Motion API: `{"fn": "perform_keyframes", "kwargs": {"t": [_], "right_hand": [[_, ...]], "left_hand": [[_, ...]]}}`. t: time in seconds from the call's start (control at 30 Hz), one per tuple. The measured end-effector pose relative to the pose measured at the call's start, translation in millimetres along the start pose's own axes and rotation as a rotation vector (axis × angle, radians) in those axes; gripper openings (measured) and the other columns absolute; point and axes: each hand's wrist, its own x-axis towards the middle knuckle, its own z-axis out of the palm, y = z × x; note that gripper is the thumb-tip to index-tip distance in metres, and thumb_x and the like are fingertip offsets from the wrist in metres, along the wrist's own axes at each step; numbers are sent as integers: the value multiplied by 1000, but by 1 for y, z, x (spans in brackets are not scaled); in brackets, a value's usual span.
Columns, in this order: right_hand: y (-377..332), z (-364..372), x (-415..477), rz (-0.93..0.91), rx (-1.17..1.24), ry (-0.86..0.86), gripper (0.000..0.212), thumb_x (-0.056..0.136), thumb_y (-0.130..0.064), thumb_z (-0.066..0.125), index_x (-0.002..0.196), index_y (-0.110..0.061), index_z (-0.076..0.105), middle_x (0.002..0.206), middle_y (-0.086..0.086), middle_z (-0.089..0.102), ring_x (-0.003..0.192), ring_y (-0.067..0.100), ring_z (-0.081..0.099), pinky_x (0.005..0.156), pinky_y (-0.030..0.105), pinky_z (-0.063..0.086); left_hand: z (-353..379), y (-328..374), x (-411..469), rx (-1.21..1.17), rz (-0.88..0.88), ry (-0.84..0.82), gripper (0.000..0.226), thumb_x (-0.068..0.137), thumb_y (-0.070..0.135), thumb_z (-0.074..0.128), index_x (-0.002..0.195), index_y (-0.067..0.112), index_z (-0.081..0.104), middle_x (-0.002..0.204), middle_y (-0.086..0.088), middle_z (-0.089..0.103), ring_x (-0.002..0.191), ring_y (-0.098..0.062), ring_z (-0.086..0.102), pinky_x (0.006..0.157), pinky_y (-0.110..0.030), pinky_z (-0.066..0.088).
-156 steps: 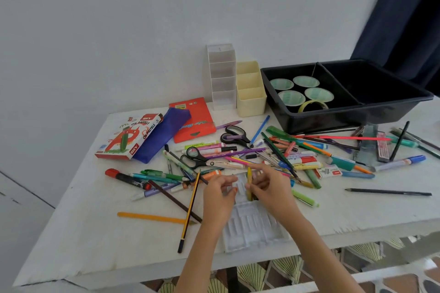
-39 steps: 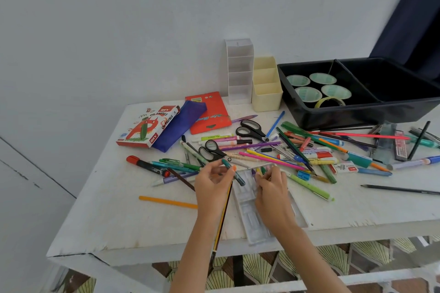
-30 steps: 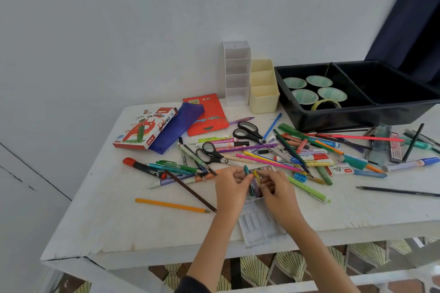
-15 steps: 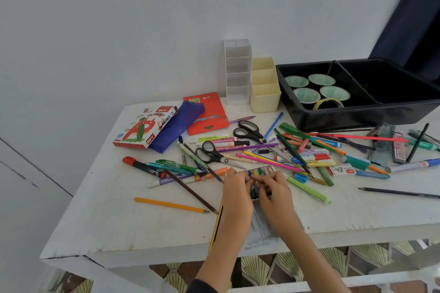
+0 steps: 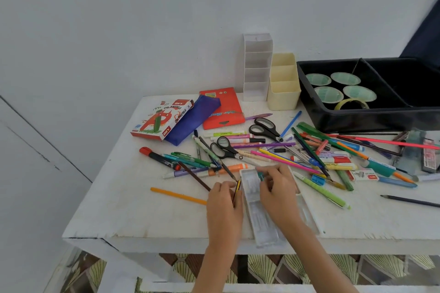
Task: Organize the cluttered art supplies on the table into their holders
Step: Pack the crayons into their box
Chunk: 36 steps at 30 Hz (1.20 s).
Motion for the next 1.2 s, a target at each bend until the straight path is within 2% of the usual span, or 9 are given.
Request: {"fn": "perform_keyframes", "kwargs": {"t": [0.07,0.17,0.33,0.47,0.67,0.8,0.87,1.07,1.2], "right_hand": [[-10,7,7,-24,57,-49,31,83,9,52,103,-10,67,95,3,51,81,0,45,72,8,36],[-22,20,21,-102,75,-125,26,86,4,55,100,-13,69,91,0,56,77,2,49,68,9,39],[-34,37,46,-179,13,-330,22,88,-4,58,102,-15,72,87,2,56,75,10,50,64,9,35],[-40,45,58,-205,-58,-364,24,90,-10,56,107,-20,70,82,-8,50,82,10,47,67,10,34],[-40,51,70,-79,-47,-383,26,92,-6,50,114,-9,65,104,6,66,92,15,60,78,20,44],[-39,53,73,71,100,-389,24,92,-5,51,112,-7,64,91,5,66,85,16,63,83,34,53],[-40,56,72,114,156,-403,24,90,-6,53,112,-9,63,85,6,65,81,21,65,77,44,55],[-47,66,69,146,55,-401,29,86,-25,62,114,-16,62,73,-10,59,79,14,62,81,41,52],[-49,72,71,222,19,-425,33,82,-38,66,111,-24,59,85,-8,65,95,16,62,94,44,43]], "left_hand": [[0,-1,0,-48,-3,6,17,91,17,57,108,13,61,94,8,48,89,-10,53,80,-22,48],[-4,-3,5,-110,-43,53,14,91,14,58,103,13,64,93,7,52,85,-7,53,70,-8,41],[-13,-15,25,-161,-86,143,18,89,10,61,105,9,67,94,1,58,79,-9,58,68,-9,42],[-16,-23,41,-154,-63,166,13,87,10,64,99,9,69,92,-4,62,76,-10,59,69,-12,44],[-11,-23,55,-189,-58,144,10,86,15,66,95,10,66,87,0,58,71,-5,53,67,-9,43],[-11,-26,55,-232,-64,184,9,92,19,57,94,14,65,88,0,60,77,-8,57,69,-14,44],[-13,-27,54,-265,-98,249,9,93,17,55,95,16,64,88,1,61,78,-9,58,68,-17,46],[-12,-34,44,-297,-105,264,7,91,19,58,97,21,61,90,5,61,82,-9,58,72,-22,50],[-5,-37,36,-200,-35,206,19,86,18,65,104,15,61,95,5,55,88,-8,53,79,-18,46]]}}
